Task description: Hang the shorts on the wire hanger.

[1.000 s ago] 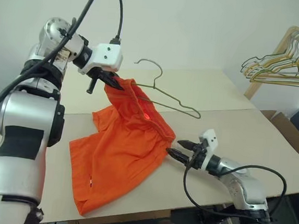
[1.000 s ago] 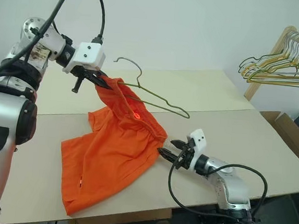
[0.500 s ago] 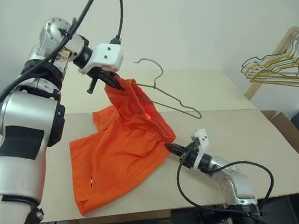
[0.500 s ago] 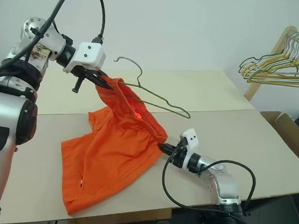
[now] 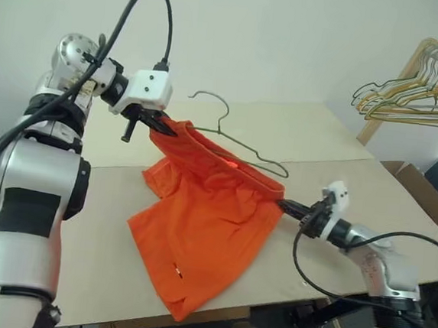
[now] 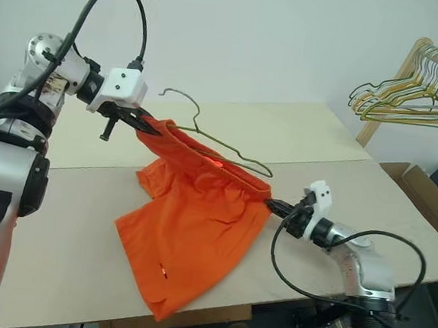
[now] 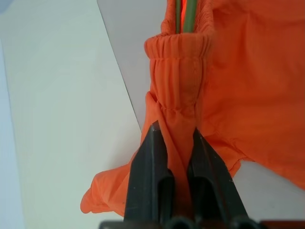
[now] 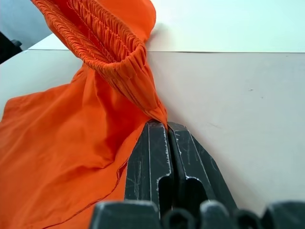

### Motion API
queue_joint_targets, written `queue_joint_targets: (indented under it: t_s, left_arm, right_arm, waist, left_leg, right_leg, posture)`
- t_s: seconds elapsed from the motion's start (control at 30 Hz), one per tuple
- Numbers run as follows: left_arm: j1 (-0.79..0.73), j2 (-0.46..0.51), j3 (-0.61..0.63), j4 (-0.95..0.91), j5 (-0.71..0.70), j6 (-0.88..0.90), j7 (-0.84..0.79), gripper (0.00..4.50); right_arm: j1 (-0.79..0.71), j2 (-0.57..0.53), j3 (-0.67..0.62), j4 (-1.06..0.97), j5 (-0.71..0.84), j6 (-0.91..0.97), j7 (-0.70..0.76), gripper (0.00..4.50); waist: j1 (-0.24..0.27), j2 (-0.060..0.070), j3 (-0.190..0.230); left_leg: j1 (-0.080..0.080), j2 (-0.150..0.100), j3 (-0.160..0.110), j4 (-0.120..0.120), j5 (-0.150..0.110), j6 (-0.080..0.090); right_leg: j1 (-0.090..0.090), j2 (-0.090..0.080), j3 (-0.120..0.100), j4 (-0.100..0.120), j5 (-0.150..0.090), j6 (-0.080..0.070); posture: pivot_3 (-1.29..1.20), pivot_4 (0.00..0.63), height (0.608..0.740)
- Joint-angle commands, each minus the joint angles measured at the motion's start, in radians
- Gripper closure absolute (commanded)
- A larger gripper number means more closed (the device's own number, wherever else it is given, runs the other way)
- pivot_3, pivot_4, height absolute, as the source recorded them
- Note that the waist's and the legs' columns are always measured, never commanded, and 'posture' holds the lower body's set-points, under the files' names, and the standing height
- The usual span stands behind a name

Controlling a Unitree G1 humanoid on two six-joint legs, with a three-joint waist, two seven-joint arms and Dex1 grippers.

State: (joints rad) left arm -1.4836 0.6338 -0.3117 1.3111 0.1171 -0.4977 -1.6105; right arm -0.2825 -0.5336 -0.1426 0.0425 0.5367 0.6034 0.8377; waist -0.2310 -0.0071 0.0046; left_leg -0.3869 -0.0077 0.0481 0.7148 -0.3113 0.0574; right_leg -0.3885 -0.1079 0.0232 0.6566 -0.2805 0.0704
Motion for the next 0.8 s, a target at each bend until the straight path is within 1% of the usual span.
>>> queue_joint_targets:
  t_s: [0.03, 0.2, 0.43, 0.53, 0.67, 0.8]
  left_arm:
    - [-0.001, 0.053, -0.030, -0.040, -0.068, 0.012, -0.004, 4.50]
    - [0.010, 0.075, -0.079, -0.054, -0.093, 0.008, -0.004, 4.50]
    - [0.022, 0.083, -0.070, -0.045, -0.015, -0.032, -0.004, 4.50]
    - [0.033, 0.082, -0.071, -0.043, 0.033, -0.040, 0.037, 4.50]
    - [0.046, 0.068, -0.055, -0.043, 0.059, -0.029, 0.079, 4.50]
    - [0.074, 0.049, -0.053, -0.052, 0.089, -0.044, 0.128, 4.50]
  right_arm:
    - [-0.027, -0.044, -0.053, 0.060, 0.011, 0.016, 0.008, 4.46]
    - [-0.047, -0.068, -0.054, 0.084, 0.014, 0.009, 0.015, 4.46]
    - [-0.036, -0.113, -0.056, 0.055, -0.002, -0.022, 0.031, 4.46]
    - [-0.020, -0.143, -0.054, 0.011, -0.012, -0.050, 0.049, 4.46]
    - [0.012, -0.195, -0.033, -0.074, -0.049, -0.109, 0.075, 4.46]
    - [0.013, -0.267, -0.004, -0.206, -0.110, -0.169, 0.090, 4.46]
  waist:
    - [0.001, 0.000, 0.000]
    - [0.001, 0.000, 0.000]
    - [0.009, 0.000, 0.000]
    - [0.011, 0.000, 0.000]
    - [0.016, 0.000, 0.000]
    - [0.021, 0.000, 0.000]
  left_leg:
    - [0.000, 0.000, 0.000, 0.000, 0.000, 0.000]
    - [0.000, 0.000, 0.000, 0.000, 0.000, 0.000]
    - [-0.001, 0.000, 0.000, 0.000, 0.000, 0.000]
    - [-0.001, 0.000, 0.000, 0.000, 0.000, 0.000]
    - [-0.001, 0.000, 0.000, 0.000, 0.000, 0.000]
    - [-0.001, 0.000, 0.000, 0.000, 0.000, 0.000]
  right_leg:
    - [0.000, 0.000, 0.000, 0.000, 0.000, 0.000]
    - [0.000, 0.000, 0.000, 0.000, 0.000, 0.000]
    - [0.000, 0.000, 0.000, 0.000, 0.000, 0.000]
    - [0.000, 0.000, 0.000, -0.001, 0.000, 0.000]
    - [0.000, 0.000, 0.000, -0.001, 0.000, 0.001]
    - [0.000, 0.000, 0.000, -0.001, -0.001, 0.001]
  posture:
    - [-0.23, 0.000, 0.740]
    - [-0.23, 0.000, 0.740]
    - [-0.23, 0.000, 0.740]
    - [-0.23, 0.000, 0.740]
    - [-0.24, 0.000, 0.740]
    - [-0.26, 0.000, 0.740]
